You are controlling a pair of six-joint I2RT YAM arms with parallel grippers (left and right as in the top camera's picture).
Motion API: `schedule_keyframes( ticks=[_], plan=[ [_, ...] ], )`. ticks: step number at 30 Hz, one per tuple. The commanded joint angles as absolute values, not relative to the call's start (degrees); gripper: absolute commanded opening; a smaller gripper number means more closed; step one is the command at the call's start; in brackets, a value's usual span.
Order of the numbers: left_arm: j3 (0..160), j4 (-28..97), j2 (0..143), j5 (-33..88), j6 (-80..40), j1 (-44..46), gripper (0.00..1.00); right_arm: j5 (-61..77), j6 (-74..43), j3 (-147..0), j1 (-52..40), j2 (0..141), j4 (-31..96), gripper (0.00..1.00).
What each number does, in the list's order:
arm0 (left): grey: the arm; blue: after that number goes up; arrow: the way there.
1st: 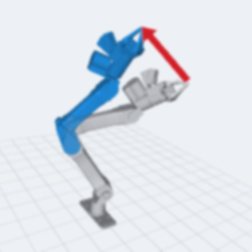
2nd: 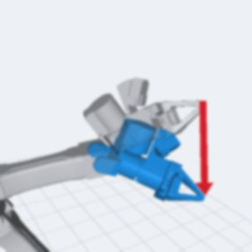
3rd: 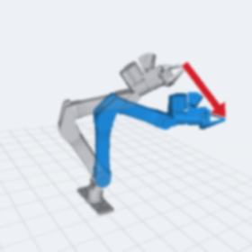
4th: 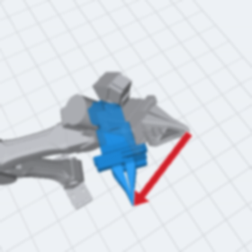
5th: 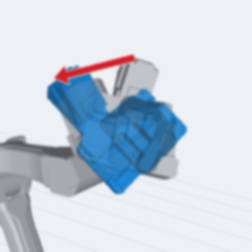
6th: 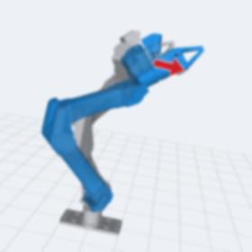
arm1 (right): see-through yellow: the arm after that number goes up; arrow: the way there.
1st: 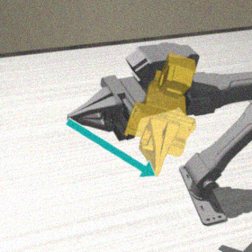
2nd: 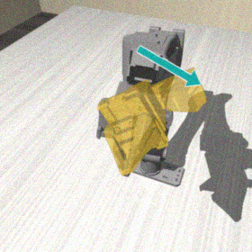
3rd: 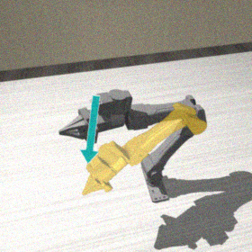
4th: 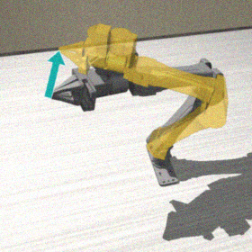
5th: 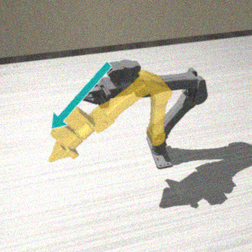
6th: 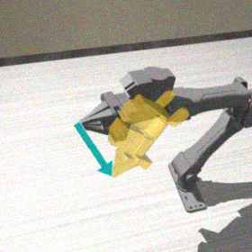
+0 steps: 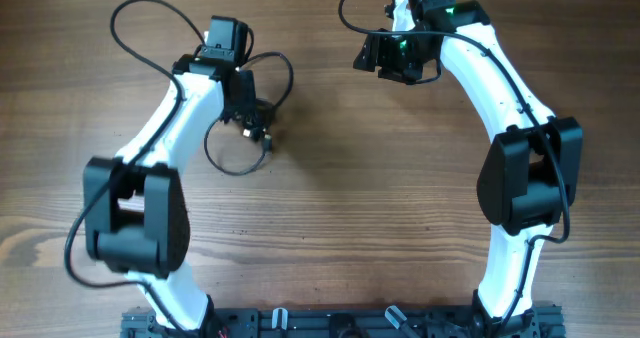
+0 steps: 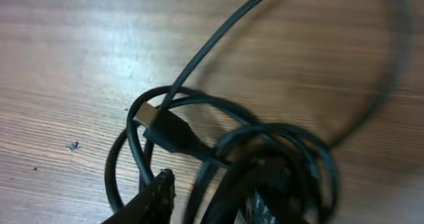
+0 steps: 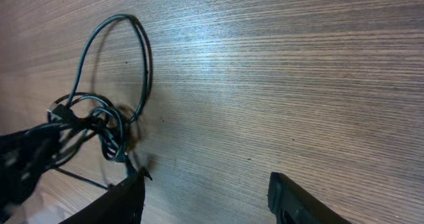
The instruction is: Untangle cables
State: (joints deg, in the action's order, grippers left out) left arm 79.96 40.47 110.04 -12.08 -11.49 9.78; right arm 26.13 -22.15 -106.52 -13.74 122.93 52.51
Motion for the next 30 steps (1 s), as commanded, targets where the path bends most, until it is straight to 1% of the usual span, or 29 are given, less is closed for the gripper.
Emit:
schedule_keyframes(
  ticks=[1, 2, 3, 4, 6, 9, 10, 11, 12, 13, 15, 16, 18, 22, 24, 29, 30],
  plan=[
    [79.6, 40.1, 115.9, -12.0, -12.9, 7.2, 0.29, 26.6, -20.9, -106.5, -13.6, 123.6, 52.6, 0.61],
    [79.6, 39.9, 117.1, -11.9, -14.5, 6.6, 0.22, 26.7, -20.8, -106.5, -13.6, 123.6, 52.6, 0.61],
    [79.6, 39.9, 117.5, -11.6, -15.8, 6.2, 0.11, 26.7, -20.4, -106.5, -13.6, 123.6, 52.6, 0.61],
    [79.6, 39.9, 117.5, -10.8, -15.9, 6.1, 0.04, 27.5, -19.2, -106.5, -13.6, 123.6, 52.6, 0.61],
    [79.7, 39.6, 117.4, -6.8, -15.9, 6.1, 0.04, 34.0, -14.4, -106.5, -13.8, 123.6, 52.5, 0.54],
    [81.1, 40.3, 114.8, 7.8, -15.9, 5.8, 0.04, 42.3, -12.0, -106.7, -15.4, 121.8, 51.5, 0.54],
    [81.6, 39.9, 113.1, 16.6, -15.9, 5.4, 0.04, 44.0, -12.0, -106.7, -16.6, 120.3, 50.4, 0.54],
    [81.8, 38.3, 111.3, 28.6, -15.9, 4.8, 0.04, 45.2, -12.3, -106.7, -17.8, 119.1, 49.3, 0.54],
    [81.8, 35.8, 109.8, 39.9, -16.0, 4.1, 0.04, 45.8, -15.2, -106.7, -19.6, 117.7, 47.5, 0.56],
    [81.8, 33.1, 108.9, 47.3, -19.0, 3.5, 0.04, 45.8, -17.5, -106.7, -20.9, 117.3, 46.0, 0.58],
    [81.8, 30.0, 108.5, 52.8, -24.6, 2.8, 0.04, 46.0, -22.2, -106.7, -23.1, 117.3, 43.5, 0.59],
    [81.8, 28.4, 108.5, 54.6, -26.8, 2.7, 0.04, 45.9, -24.4, -106.6, -24.3, 117.3, 43.0, 0.59],
    [81.8, 26.4, 108.5, 54.6, -31.2, 2.7, 0.04, 45.4, -28.6, -106.6, -26.0, 117.3, 42.0, 0.58],
    [81.8, 25.4, 108.5, 54.2, -40.3, 2.6, 0.04, 36.4, -33.3, -106.6, -26.6, 117.6, 42.7, 0.58],
    [81.8, 25.4, 108.5, 54.2, -43.4, 2.6, 0.04, 34.2, -34.9, -106.4, -26.6, 118.2, 42.6, 0.52],
    [81.8, 25.5, 108.5, 54.2, -44.2, 3.6, 0.04, 32.5, -38.1, -106.4, -26.9, 120.3, 39.0, 0.50],
    [81.8, 25.5, 108.5, 54.2, -44.2, 4.0, 0.04, 32.0, -38.4, -106.4, -27.1, 120.9, 38.5, 0.49]
  ],
)
